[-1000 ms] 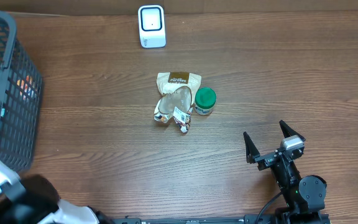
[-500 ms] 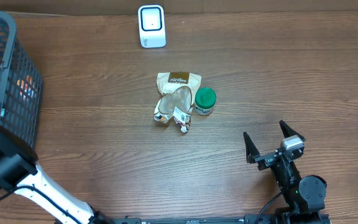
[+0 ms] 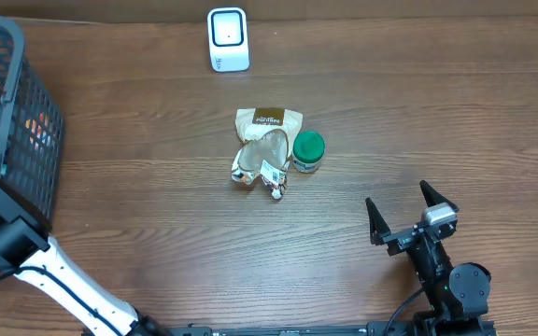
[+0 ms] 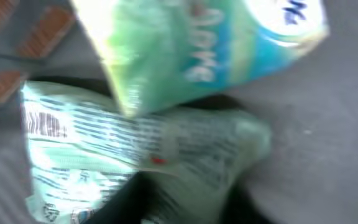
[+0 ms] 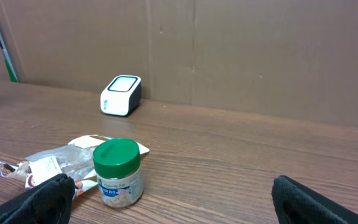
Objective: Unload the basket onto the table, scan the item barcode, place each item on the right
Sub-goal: 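Reach into the basket and grasp the light green snack packet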
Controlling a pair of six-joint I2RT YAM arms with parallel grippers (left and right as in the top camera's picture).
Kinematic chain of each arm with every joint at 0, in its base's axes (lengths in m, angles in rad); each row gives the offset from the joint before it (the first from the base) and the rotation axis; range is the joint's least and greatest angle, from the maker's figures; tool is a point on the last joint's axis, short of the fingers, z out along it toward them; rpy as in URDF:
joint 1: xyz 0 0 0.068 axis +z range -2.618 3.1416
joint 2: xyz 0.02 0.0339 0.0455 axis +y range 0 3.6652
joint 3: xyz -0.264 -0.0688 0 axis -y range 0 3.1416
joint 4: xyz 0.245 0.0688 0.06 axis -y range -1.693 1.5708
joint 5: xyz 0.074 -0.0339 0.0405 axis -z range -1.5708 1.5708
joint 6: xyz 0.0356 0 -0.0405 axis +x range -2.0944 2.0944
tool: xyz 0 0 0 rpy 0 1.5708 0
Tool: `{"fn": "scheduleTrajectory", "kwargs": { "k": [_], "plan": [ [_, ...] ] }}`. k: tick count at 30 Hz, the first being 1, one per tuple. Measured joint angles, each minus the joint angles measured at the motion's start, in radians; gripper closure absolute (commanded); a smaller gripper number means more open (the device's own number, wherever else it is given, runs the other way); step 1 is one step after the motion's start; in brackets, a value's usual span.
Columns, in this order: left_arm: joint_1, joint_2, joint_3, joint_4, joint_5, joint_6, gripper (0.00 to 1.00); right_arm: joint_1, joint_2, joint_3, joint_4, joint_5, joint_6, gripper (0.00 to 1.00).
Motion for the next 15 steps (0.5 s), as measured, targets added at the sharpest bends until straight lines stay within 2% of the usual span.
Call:
{"fn": "scheduleTrajectory", "kwargs": {
  "k": [9,15],
  "plan": [
    [0.008,-0.002,0.020,-0.034,0.038,0.004,0.96,0.000,0.000,0.000,0.000,0.000,0.000,0.00],
    [0.013,-0.045,0.010,-0.075,0.119,0.000,0.96,0.000,0.000,0.000,0.000,0.000,0.000,0.00]
  ]
}}
